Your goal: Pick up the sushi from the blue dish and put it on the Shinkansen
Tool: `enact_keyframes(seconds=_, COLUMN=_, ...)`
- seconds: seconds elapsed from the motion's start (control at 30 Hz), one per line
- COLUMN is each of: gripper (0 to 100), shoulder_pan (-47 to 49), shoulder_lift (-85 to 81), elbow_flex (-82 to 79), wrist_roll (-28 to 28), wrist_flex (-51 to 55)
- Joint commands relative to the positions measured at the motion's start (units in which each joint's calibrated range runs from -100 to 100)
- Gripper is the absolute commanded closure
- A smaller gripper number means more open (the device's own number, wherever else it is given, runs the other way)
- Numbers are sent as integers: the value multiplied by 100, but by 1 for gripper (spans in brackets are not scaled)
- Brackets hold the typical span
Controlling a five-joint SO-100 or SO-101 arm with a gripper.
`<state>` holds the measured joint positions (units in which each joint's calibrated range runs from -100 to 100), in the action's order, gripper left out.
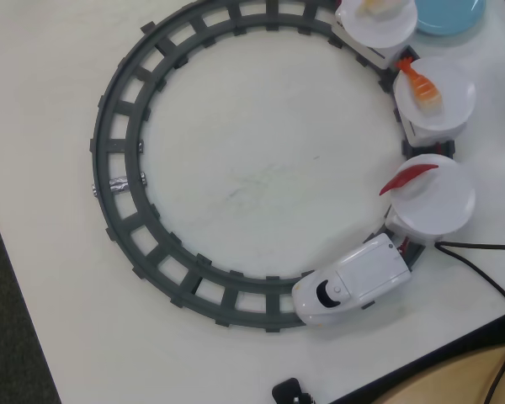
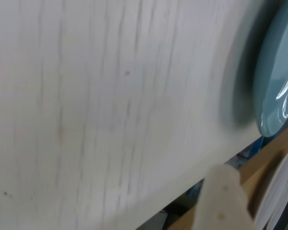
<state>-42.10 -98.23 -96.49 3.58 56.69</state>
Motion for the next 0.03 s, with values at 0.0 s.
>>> enact_keyframes(seconds=0.0, gripper=86, shoulder_pan=11, shoulder_lift=-52, elbow_flex=8, wrist_roll=-2, wrist_flex=0)
